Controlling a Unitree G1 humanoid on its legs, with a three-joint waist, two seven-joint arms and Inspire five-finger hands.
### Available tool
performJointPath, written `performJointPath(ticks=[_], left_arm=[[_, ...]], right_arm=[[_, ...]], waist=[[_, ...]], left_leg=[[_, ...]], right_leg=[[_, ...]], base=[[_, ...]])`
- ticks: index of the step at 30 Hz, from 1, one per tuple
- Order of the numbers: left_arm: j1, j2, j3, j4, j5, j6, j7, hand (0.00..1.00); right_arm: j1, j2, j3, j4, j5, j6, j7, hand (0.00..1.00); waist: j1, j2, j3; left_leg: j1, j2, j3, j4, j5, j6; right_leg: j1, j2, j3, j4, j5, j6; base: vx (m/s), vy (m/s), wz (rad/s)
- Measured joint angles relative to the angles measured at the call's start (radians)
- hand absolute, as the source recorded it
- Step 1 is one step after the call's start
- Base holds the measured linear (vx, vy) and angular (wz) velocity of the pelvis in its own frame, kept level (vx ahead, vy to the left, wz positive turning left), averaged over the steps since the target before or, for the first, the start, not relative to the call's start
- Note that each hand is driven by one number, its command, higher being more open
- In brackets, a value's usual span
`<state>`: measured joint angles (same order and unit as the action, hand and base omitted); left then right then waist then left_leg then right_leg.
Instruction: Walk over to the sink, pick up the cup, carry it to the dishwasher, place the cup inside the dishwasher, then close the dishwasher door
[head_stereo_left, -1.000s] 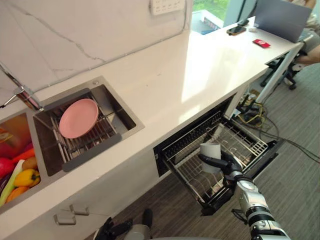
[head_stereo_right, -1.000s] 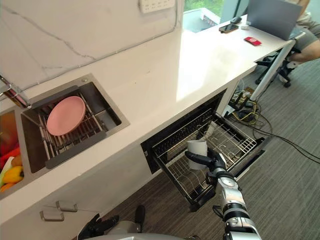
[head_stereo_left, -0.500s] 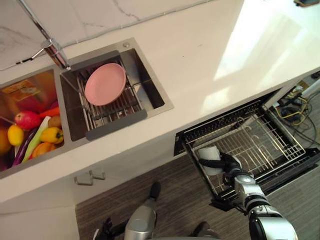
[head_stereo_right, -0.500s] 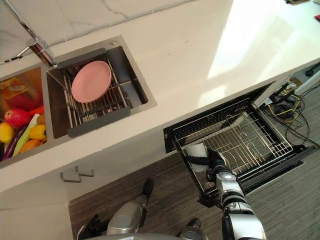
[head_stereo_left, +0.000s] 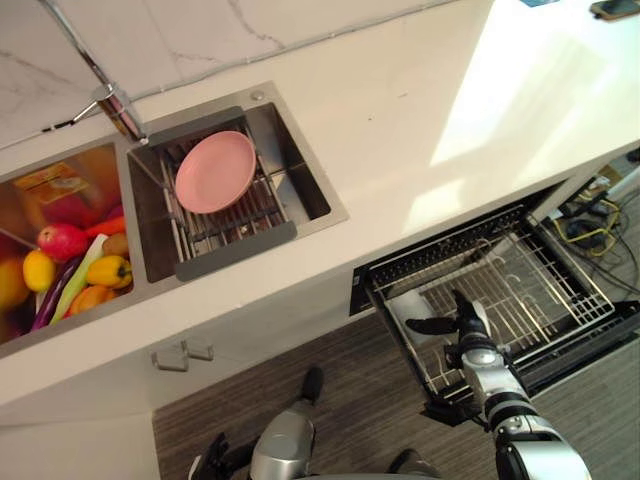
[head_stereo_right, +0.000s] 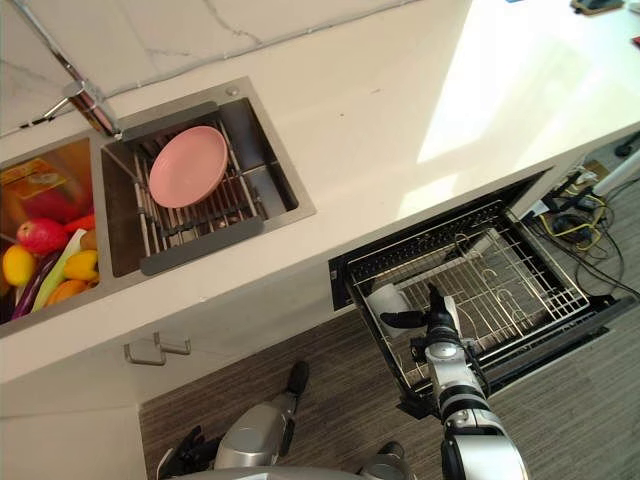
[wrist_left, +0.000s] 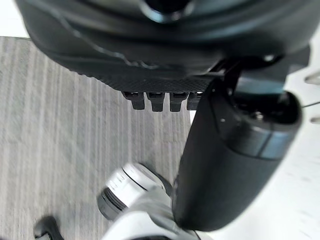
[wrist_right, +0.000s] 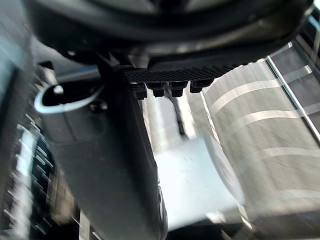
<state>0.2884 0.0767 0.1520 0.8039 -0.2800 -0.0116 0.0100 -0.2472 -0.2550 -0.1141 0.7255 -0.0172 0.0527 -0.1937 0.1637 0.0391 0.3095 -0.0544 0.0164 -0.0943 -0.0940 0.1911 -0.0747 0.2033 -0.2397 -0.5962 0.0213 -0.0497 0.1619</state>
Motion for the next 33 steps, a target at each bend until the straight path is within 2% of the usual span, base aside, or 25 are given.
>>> performJointPath(ticks=[1, 3, 4, 7, 9, 10, 12, 13, 17, 19, 24, 26, 27, 29, 30, 32, 33], left_arm=[[0.001, 0.000, 0.001, 0.000, -0.004, 0.000, -0.001, 1.00], [0.013, -0.010, 0.038, 0.001, -0.017, -0.001, -0.001, 1.00], [0.014, -0.012, 0.044, 0.002, -0.018, 0.000, -0.001, 1.00], [0.014, -0.015, 0.089, 0.019, -0.019, 0.009, 0.012, 1.00], [0.011, -0.015, 0.098, 0.024, -0.019, 0.011, 0.022, 1.00], [0.005, -0.016, 0.099, 0.028, -0.023, 0.012, 0.031, 1.00], [0.003, -0.023, 0.098, 0.029, -0.042, 0.015, 0.036, 1.00], [0.003, -0.024, 0.098, 0.030, -0.056, 0.014, 0.037, 1.00], [0.005, -0.028, 0.094, 0.062, -0.082, 0.010, 0.058, 1.00], [0.005, -0.028, 0.091, 0.069, -0.099, 0.016, 0.080, 1.00], [0.007, -0.030, 0.098, 0.071, -0.088, 0.038, 0.134, 1.00], [0.001, -0.022, 0.097, 0.070, -0.035, 0.049, 0.141, 1.00], [0.001, -0.029, 0.099, 0.065, -0.004, 0.049, 0.145, 1.00], [0.000, -0.039, 0.104, 0.060, 0.006, 0.051, 0.142, 1.00], [0.000, -0.040, 0.103, 0.057, 0.010, 0.055, 0.139, 1.00], [-0.002, -0.034, 0.102, 0.058, 0.050, 0.072, 0.132, 1.00], [-0.003, -0.029, 0.098, 0.059, 0.072, 0.078, 0.120, 1.00]], right_arm=[[0.009, 0.006, -0.009, -0.017, 0.012, -0.001, -0.003, 1.00], [0.100, 0.091, -0.081, -0.189, 0.139, -0.021, -0.006, 1.00], [0.112, 0.100, -0.081, -0.211, 0.155, -0.022, -0.005, 1.00], [0.222, 0.210, -0.064, -0.410, 0.317, -0.068, 0.042, 1.00], [0.265, 0.252, -0.032, -0.507, 0.423, -0.111, 0.106, 1.00], [0.279, 0.265, -0.009, -0.583, 0.506, -0.141, 0.180, 1.00], [0.279, 0.262, 0.002, -0.647, 0.584, -0.154, 0.273, 1.00], [0.278, 0.260, 0.004, -0.705, 0.634, -0.173, 0.350, 1.00], [0.259, 0.244, 0.008, -0.799, 0.685, -0.205, 0.510, 1.00], [0.254, 0.227, 0.014, -0.826, 0.685, -0.207, 0.546, 1.00], [0.256, 0.220, 0.076, -0.865, 0.682, -0.189, 0.557, 1.00], [0.262, 0.214, 0.084, -0.894, 0.677, -0.184, 0.529, 1.00], [0.256, 0.191, 0.085, -0.905, 0.667, -0.185, 0.504, 1.00], [0.251, 0.178, 0.095, -0.905, 0.651, -0.181, 0.492, 1.00], [0.234, 0.172, 0.123, -0.905, 0.651, -0.177, 0.489, 1.00], [0.213, 0.182, 0.171, -0.909, 0.646, -0.177, 0.489, 1.00], [0.213, 0.184, 0.172, -0.911, 0.643, -0.177, 0.484, 1.00]], waist=[[-0.003, -0.001, -0.001], [-0.025, -0.016, -0.016], [-0.028, -0.018, -0.018], [-0.052, -0.047, -0.049], [-0.068, -0.057, -0.070], [-0.075, -0.057, -0.083], [-0.084, -0.059, -0.105], [-0.086, -0.059, -0.124], [-0.099, -0.058, -0.159], [-0.099, -0.059, -0.169], [-0.112, -0.057, -0.178], [-0.140, -0.059, -0.179], [-0.142, -0.045, -0.182], [-0.116, -0.044, -0.185], [-0.105, -0.043, -0.185], [-0.110, -0.044, -0.184], [-0.109, -0.047, -0.184]], left_leg=[[0.001, 0.001, 0.003, 0.000, 0.000, 0.000], [0.014, 0.015, 0.042, 0.000, -0.008, 0.000], [0.016, 0.017, 0.048, 0.000, -0.009, 0.000], [0.040, 0.039, 0.108, 0.000, -0.027, -0.011], [0.057, 0.053, 0.147, 0.000, -0.038, -0.018], [0.070, 0.065, 0.181, 0.001, -0.046, -0.021], [0.074, 0.080, 0.207, 0.001, -0.051, -0.024], [0.079, 0.091, 0.226, 0.001, -0.054, -0.029], [0.091, 0.111, 0.248, 0.001, -0.056, -0.038], [0.091, 0.118, 0.248, 0.001, -0.055, -0.041], [0.074, 0.116, 0.250, 0.001, -0.056, -0.034], [0.045, 0.139, 0.402, 0.033, -0.057, -0.027], [0.008, 0.154, 0.458, 0.091, -0.040, -0.008], [0.007, 0.134, 0.457, 0.097, -0.042, 0.002], [0.019, 0.105, 0.460, 0.070, -0.040, 0.018], [0.044, 0.059, 0.462, 0.000, -0.015, 0.038], [0.044, 0.032, 0.458, 0.000, -0.019, 0.049]], right_leg=[[-0.001, 0.000, 0.003, 0.000, 0.000, 0.000], [-0.013, 0.004, 0.046, -0.002, 0.001, 0.000], [-0.015, 0.004, 0.051, -0.002, 0.001, 0.000], [-0.031, 0.014, 0.115, -0.004, 0.008, 0.006], [-0.041, 0.021, 0.156, -0.005, 0.009, 0.003], [-0.051, 0.028, 0.191, -0.005, 0.012, -0.002], [-0.065, 0.035, 0.218, -0.006, 0.016, -0.008], [-0.072, 0.044, 0.238, -0.011, 0.020, -0.014], [-0.076, 0.066, 0.259, -0.014, 0.024, -0.023], [-0.078, 0.073, 0.260, -0.020, 0.028, -0.030], [-0.053, 0.063, 0.201, -0.025, 0.031, -0.030], [-0.011, 0.036, 0.082, -0.038, 0.037, -0.019], [0.007, 0.021, 0.025, -0.037, 0.040, -0.010], [0.014, 0.002, 0.012, -0.033, 0.044, 0.005], [0.008, -0.025, 0.010, -0.019, 0.044, 0.009], [-0.009, -0.070, -0.002, 0.024, 0.036, 0.022], [-0.014, -0.098, -0.021, 0.056, 0.025, 0.015]], base=[[-0.01, -0.008, -0.37], [0.02, -0.021, -0.44], [0.05, -0.031, -0.55], [0.07, -0.050, -0.61], [0.06, -0.047, -0.64], [0.01, -0.042, -0.67], [-0.01, -0.044, -0.56], [-0.03, -0.058, -0.41], [-0.04, -0.055, -0.23], [-0.06, -0.039, -0.04], [-0.05, -0.016, 0.32], [-0.01, 0.042, 1.39], [-0.02, 0.089, 1.22], [0.00, 0.108, 0.45], [0.04, 0.156, 0.06], [0.04, 0.207, 0.11], [0.02, 0.181, 0.20]])
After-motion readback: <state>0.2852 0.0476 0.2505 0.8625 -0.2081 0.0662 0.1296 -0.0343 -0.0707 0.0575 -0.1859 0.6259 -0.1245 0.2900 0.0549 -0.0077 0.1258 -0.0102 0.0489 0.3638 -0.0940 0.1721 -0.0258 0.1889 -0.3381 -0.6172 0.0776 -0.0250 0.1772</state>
